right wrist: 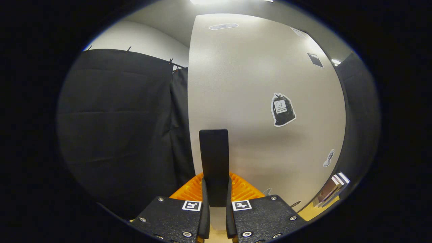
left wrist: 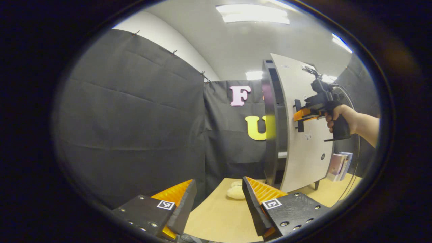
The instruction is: Open the cabinet door with the right hand, grasp the bottle in the cabinet with the left hand and place it on the coaster, then close the cabinet door with the right hand.
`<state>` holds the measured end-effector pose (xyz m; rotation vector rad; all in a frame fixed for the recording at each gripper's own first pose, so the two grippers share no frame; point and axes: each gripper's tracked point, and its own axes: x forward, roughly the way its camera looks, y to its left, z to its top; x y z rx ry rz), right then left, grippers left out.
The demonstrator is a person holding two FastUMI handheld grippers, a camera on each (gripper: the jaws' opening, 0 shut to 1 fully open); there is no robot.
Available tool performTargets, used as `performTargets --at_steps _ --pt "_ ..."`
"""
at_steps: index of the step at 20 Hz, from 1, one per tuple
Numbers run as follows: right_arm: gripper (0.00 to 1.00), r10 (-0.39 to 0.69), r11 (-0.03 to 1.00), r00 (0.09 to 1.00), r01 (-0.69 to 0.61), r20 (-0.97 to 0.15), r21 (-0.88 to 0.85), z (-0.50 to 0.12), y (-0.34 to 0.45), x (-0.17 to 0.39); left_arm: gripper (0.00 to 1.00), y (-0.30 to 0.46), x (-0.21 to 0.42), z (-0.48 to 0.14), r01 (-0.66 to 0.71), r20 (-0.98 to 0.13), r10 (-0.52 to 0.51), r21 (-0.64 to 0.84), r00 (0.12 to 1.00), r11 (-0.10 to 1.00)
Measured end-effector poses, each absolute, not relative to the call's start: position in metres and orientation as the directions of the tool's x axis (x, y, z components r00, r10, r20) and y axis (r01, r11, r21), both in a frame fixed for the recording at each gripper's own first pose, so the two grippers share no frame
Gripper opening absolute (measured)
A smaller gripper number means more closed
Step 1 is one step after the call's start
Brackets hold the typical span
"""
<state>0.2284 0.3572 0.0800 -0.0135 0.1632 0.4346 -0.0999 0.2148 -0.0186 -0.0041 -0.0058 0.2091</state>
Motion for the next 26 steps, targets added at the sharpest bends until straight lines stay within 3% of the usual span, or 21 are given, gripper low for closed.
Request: performTargets --at_steps 11,16,20,22,24,26 --pt "0.17 0.504 0.861 0.849 -0.508 -0.156 0.020 0.110 0.345 0.198 0.83 0.148 -0.095 -0.001 -0.140 0.007 0.140 0.012 0.990 0.990" --pt "0.19 0.548 0.834 0.823 -0.550 -0.149 0.026 0.129 0.332 0.178 0.72 0.105 -0.098 0.012 -0.116 0.019 0.116 0.028 0.993 0.993" --pt "0.19 0.577 0.815 0.804 -0.579 -0.147 0.028 0.127 0.327 0.174 0.73 0.073 -0.096 0.017 -0.081 0.018 0.081 0.032 0.997 0.996" --pt "0.19 0.590 0.805 0.795 -0.592 -0.145 0.030 0.129 0.323 0.172 0.83 0.058 -0.088 0.017 -0.060 0.014 0.059 0.032 0.998 0.998" --pt "0.19 0.594 0.802 0.791 -0.597 -0.144 0.024 0.128 0.319 0.169 0.72 0.046 -0.081 0.022 -0.046 0.020 0.045 0.034 0.999 0.998" --pt "0.19 0.598 0.799 0.788 -0.602 -0.146 0.021 0.130 0.315 0.166 0.75 0.031 -0.075 0.025 -0.026 0.023 0.025 0.028 0.999 0.999"
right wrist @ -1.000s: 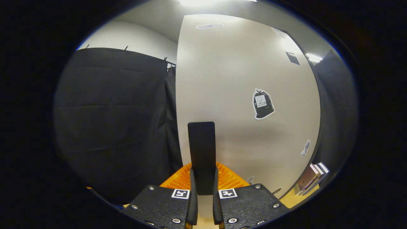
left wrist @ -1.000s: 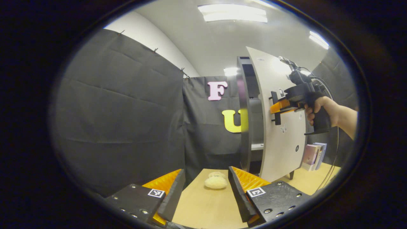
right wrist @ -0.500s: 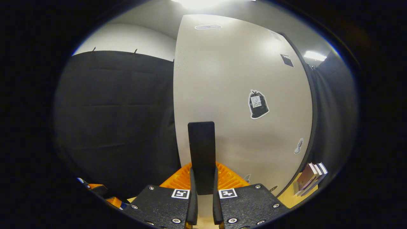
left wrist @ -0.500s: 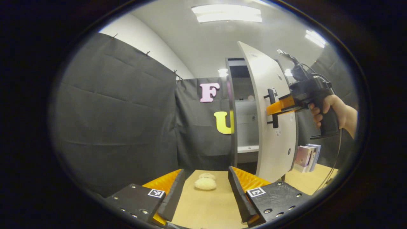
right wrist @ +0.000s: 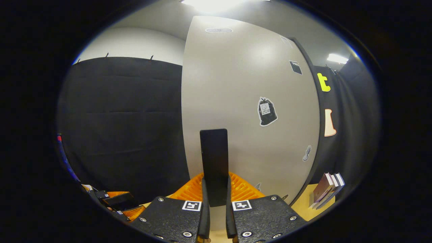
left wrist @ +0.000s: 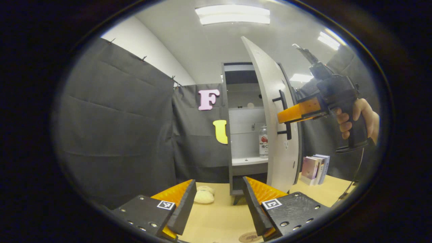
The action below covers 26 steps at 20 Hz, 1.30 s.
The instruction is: Open the cabinet door with the right hand, grasp the bottle in the cabinet with the left hand and place it on the coaster, then close the cabinet door with the right hand.
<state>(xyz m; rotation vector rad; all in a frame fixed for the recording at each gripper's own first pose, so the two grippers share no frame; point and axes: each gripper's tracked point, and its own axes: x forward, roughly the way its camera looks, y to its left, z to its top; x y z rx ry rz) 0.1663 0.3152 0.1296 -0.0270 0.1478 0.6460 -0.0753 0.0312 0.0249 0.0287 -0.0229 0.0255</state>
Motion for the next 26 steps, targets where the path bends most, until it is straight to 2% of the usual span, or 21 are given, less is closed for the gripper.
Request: performTargets --at_steps 4,11,12,15,17,19,21,22,26 --pt "0.19 0.610 0.789 0.780 -0.614 -0.140 0.018 0.131 0.307 0.164 0.84 -0.003 -0.072 0.026 0.015 0.024 -0.016 0.025 1.000 1.000" --pt "0.19 0.604 0.795 0.785 -0.606 -0.137 0.028 0.135 0.289 0.157 0.78 -0.055 -0.065 0.030 0.089 0.029 -0.090 0.014 0.996 0.996" --pt "0.19 0.601 0.797 0.788 -0.604 -0.135 0.026 0.136 0.287 0.156 0.83 -0.061 -0.064 0.031 0.099 0.030 -0.099 0.013 0.995 0.995" --pt "0.17 0.579 0.813 0.805 -0.582 -0.131 0.019 0.136 0.278 0.158 0.77 -0.078 -0.062 0.032 0.125 0.030 -0.125 0.001 0.992 0.992" --pt "0.19 0.567 0.822 0.814 -0.568 -0.128 0.029 0.137 0.274 0.157 0.72 -0.087 -0.060 0.033 0.138 0.029 -0.138 -0.006 0.990 0.990" --pt "0.19 0.554 0.831 0.823 -0.555 -0.124 0.033 0.138 0.269 0.158 0.72 -0.094 -0.059 0.033 0.147 0.029 -0.147 -0.010 0.989 0.989" --pt "0.18 0.535 0.844 0.836 -0.536 -0.121 0.023 0.138 0.263 0.159 0.78 -0.102 -0.061 0.032 0.155 0.028 -0.154 -0.008 0.988 0.988" --pt "0.19 0.523 0.851 0.844 -0.525 -0.119 0.017 0.138 0.259 0.159 0.73 -0.105 -0.062 0.032 0.158 0.028 -0.158 -0.005 0.987 0.987" --pt "0.17 0.483 0.875 0.868 -0.485 -0.113 0.012 0.139 0.246 0.167 0.72 -0.115 -0.065 0.037 0.163 0.030 -0.163 0.006 0.986 0.987"
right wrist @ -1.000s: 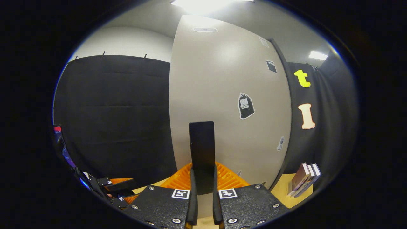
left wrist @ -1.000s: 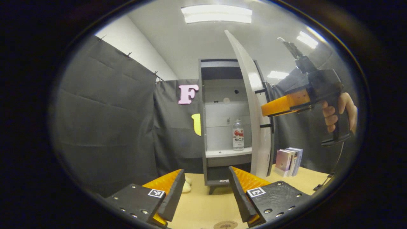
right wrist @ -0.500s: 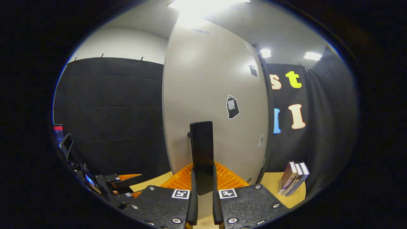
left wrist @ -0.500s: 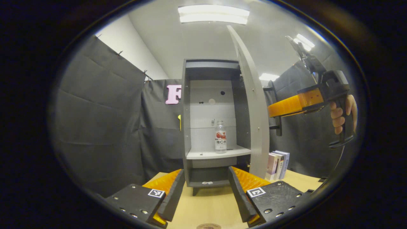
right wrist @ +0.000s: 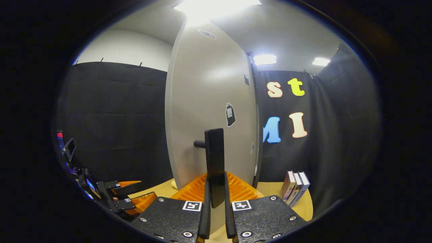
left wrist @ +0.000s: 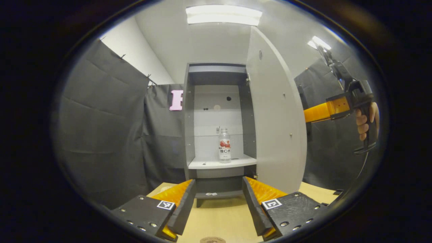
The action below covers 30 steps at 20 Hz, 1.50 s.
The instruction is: Open the cabinet door with the right hand, grasp the bottle in the cabinet with the left hand and place it on the coaster, then close the cabinet door with the right hand.
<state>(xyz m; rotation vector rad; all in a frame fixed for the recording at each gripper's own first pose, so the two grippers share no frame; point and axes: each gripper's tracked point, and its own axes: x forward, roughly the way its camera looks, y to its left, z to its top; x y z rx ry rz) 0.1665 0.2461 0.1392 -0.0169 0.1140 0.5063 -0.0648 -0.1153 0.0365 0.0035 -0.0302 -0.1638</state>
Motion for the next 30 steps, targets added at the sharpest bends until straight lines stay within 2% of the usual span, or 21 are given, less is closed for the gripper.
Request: performTargets --at_steps 8,11,12,13,14,15,17,21,22,23,24,25,26,27,30 --pt "0.18 0.405 0.914 0.909 -0.406 -0.094 0.005 0.140 0.224 0.175 0.72 -0.128 -0.074 0.036 0.136 0.023 -0.137 0.017 0.990 0.991" --pt "0.18 0.387 0.922 0.917 -0.387 -0.092 0.021 0.139 0.219 0.176 0.83 -0.128 -0.075 0.035 0.124 0.020 -0.125 0.011 0.992 0.992" --pt "0.17 0.413 0.911 0.906 -0.410 -0.094 0.047 0.139 0.225 0.171 0.83 -0.128 -0.074 0.035 0.120 0.020 -0.121 0.010 0.992 0.993" --pt "0.17 0.434 0.901 0.896 -0.429 -0.092 0.066 0.140 0.231 0.167 0.78 -0.131 -0.075 0.035 0.116 0.020 -0.116 0.015 0.993 0.993" --pt "0.19 0.449 0.893 0.889 -0.444 -0.088 0.075 0.141 0.234 0.164 0.82 -0.134 -0.076 0.037 0.108 0.023 -0.108 0.024 0.994 0.994" --pt "0.19 0.455 0.890 0.887 -0.449 -0.084 0.077 0.141 0.232 0.165 0.81 -0.138 -0.076 0.041 0.102 0.028 -0.103 0.032 0.994 0.994" --pt "0.16 0.434 0.901 0.898 -0.430 -0.079 0.066 0.141 0.224 0.165 0.79 -0.139 -0.076 0.048 0.095 0.036 -0.096 0.036 0.995 0.995" --pt "0.18 0.354 0.935 0.932 -0.353 -0.079 0.037 0.137 0.203 0.168 0.78 -0.141 -0.063 0.065 0.100 0.043 -0.101 0.025 0.994 0.995" --pt "0.21 0.336 0.942 0.939 -0.334 -0.079 0.035 0.136 0.198 0.168 0.78 -0.142 -0.058 0.069 0.102 0.047 -0.103 0.028 0.994 0.994" --pt "0.28 0.315 0.949 0.946 -0.313 -0.081 0.036 0.135 0.194 0.167 0.78 -0.142 -0.051 0.071 0.108 0.050 -0.109 0.031 0.993 0.994" --pt "0.50 0.292 0.956 0.953 -0.290 -0.085 0.036 0.134 0.190 0.166 0.78 -0.143 -0.042 0.074 0.116 0.052 -0.118 0.033 0.992 0.993" --pt "0.62 0.264 0.965 0.961 -0.262 -0.083 0.034 0.134 0.185 0.165 0.78 -0.147 -0.030 0.076 0.128 0.052 -0.130 0.032 0.990 0.991" --pt "0.84 0.232 0.973 0.970 -0.231 -0.075 0.027 0.135 0.179 0.164 0.78 -0.150 -0.020 0.080 0.142 0.056 -0.144 0.028 0.988 0.989" --pt "0.93 0.201 0.980 0.978 -0.200 -0.063 0.015 0.136 0.173 0.166 0.78 -0.153 -0.010 0.083 0.156 0.060 -0.157 0.023 0.986 0.988" --pt "0.94 0.130 0.992 0.990 -0.130 -0.049 -0.003 0.137 0.159 0.166 0.78 -0.160 0.031 0.088 0.203 0.050 -0.202 -0.003 0.978 0.979"
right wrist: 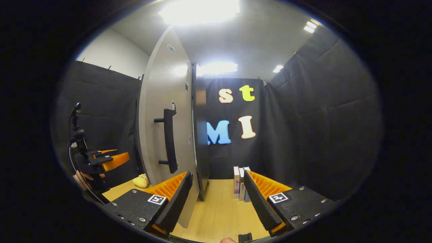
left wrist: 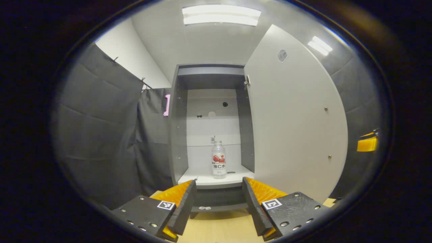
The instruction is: Open the cabinet door with the right hand, grasp the bottle in the cabinet with the left hand and place it on the coaster, then close the cabinet door with the right hand.
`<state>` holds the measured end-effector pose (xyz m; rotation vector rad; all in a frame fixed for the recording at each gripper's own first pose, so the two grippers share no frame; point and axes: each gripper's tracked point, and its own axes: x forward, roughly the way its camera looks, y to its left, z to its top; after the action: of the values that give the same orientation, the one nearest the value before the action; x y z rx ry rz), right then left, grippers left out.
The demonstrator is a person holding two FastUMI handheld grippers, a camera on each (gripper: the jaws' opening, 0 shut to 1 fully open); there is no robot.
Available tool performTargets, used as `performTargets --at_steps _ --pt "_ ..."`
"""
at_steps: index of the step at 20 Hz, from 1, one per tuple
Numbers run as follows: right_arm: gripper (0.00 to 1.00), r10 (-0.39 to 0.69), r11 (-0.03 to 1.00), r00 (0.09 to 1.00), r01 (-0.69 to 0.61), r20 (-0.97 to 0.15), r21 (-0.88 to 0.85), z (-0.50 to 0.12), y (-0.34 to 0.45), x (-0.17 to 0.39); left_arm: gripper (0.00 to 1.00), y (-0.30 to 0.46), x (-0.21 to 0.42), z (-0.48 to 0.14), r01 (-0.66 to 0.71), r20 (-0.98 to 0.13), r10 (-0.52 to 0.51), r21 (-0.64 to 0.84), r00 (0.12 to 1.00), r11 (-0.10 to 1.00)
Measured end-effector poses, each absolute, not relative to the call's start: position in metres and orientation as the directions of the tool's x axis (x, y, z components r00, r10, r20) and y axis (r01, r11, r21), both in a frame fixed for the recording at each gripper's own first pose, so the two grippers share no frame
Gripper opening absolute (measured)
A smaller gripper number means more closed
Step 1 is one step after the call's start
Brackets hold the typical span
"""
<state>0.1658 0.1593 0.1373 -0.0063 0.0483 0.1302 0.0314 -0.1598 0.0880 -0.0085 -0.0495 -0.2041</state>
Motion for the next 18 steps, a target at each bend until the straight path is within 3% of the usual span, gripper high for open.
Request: performTargets --at_steps 1,18 --pt "0.91 0.117 0.993 0.992 -0.117 -0.047 -0.001 0.136 0.158 0.166 0.78 -0.161 0.047 0.088 0.219 0.048 -0.218 -0.013 0.975 0.976" --pt "0.94 -0.198 0.980 0.976 0.199 -0.089 0.003 0.126 0.123 0.161 0.78 -0.197 0.269 0.063 0.370 0.040 -0.369 -0.022 0.929 0.929"
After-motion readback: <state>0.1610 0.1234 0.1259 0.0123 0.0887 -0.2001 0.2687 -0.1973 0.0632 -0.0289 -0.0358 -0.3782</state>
